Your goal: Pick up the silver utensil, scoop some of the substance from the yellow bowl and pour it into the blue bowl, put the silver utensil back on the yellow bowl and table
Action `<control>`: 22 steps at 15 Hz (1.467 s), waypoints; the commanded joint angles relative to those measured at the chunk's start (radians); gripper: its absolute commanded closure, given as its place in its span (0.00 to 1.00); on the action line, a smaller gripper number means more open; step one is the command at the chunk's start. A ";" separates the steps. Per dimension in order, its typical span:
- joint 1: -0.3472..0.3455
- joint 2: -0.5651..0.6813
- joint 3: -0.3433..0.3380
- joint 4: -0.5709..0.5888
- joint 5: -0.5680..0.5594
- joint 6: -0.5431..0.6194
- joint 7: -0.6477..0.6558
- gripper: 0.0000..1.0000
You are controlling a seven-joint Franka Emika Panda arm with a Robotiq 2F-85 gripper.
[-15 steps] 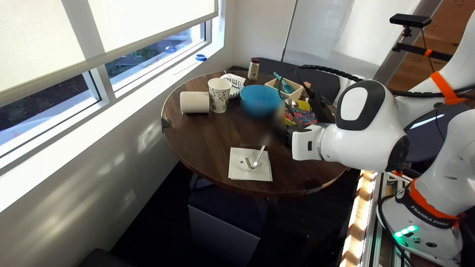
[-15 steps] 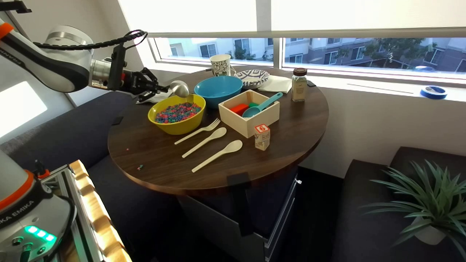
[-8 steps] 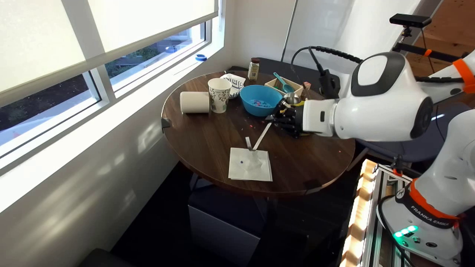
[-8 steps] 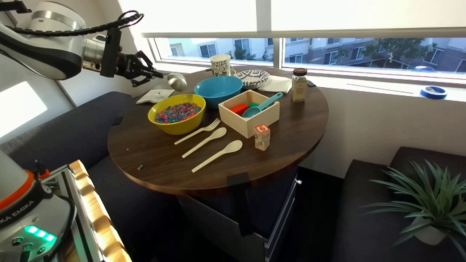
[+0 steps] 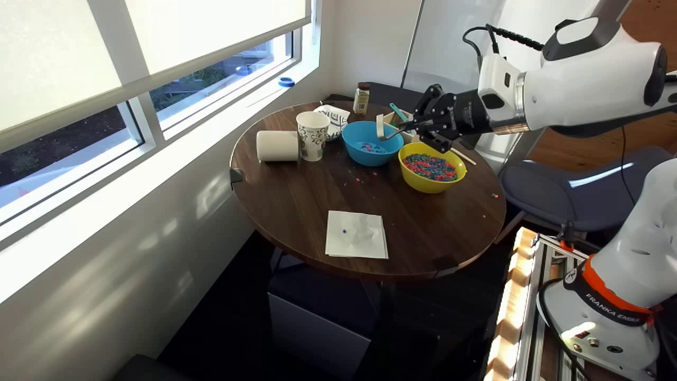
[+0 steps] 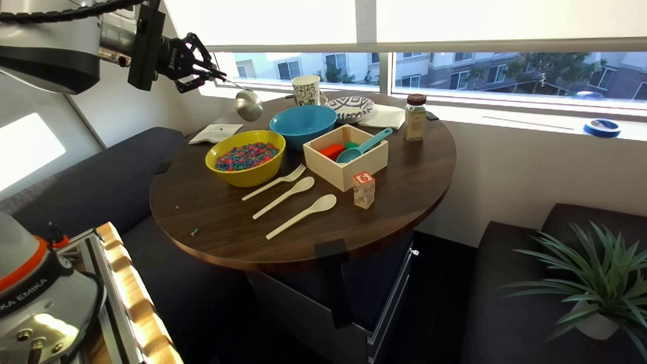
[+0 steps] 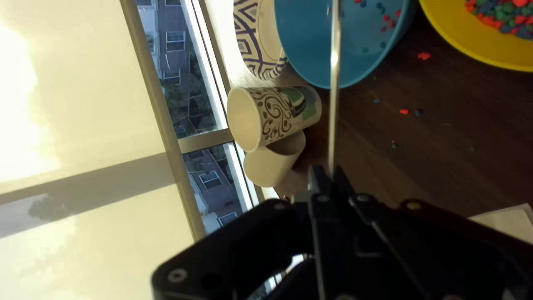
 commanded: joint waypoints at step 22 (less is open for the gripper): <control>0.035 0.102 -0.012 -0.009 -0.389 -0.135 0.580 0.99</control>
